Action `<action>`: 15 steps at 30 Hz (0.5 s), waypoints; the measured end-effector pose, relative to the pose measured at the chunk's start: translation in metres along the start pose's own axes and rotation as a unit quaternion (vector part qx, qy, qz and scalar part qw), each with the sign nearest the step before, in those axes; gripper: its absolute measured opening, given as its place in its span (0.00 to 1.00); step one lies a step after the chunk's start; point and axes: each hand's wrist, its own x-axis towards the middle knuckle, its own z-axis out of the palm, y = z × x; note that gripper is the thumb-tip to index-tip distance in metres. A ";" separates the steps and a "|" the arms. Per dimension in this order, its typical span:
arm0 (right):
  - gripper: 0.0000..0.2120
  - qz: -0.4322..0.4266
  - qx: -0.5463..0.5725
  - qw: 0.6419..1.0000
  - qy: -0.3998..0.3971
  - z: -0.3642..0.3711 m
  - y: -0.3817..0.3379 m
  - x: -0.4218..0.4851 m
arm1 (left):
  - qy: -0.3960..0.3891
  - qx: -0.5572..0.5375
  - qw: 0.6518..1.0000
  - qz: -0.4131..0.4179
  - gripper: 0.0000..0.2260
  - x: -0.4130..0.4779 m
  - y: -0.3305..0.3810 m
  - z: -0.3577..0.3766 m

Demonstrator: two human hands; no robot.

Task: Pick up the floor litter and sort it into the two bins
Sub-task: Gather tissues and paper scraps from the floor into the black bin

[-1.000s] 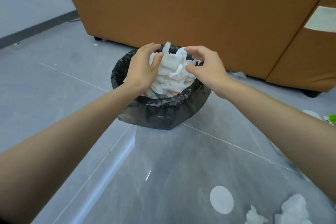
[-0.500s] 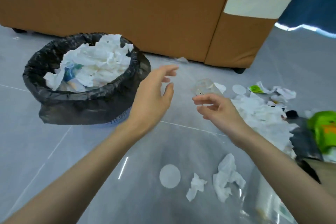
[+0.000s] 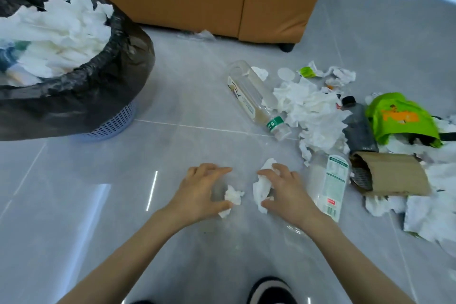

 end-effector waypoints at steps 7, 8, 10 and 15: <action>0.16 -0.009 -0.006 0.998 0.055 0.005 -0.013 0.005 | 0.069 0.035 0.997 -0.023 0.20 -0.005 0.001 0.027; 0.14 -0.010 0.005 0.998 0.059 0.006 -0.014 0.005 | 0.087 0.019 0.996 -0.028 0.17 -0.006 0.001 0.029; 0.13 -0.016 0.023 0.997 0.068 0.010 -0.016 0.005 | 0.113 0.012 0.993 -0.028 0.12 -0.009 0.001 0.031; 0.10 -0.032 0.034 0.995 0.090 0.011 -0.017 0.004 | 0.155 -0.039 0.987 0.004 0.08 -0.014 -0.015 0.030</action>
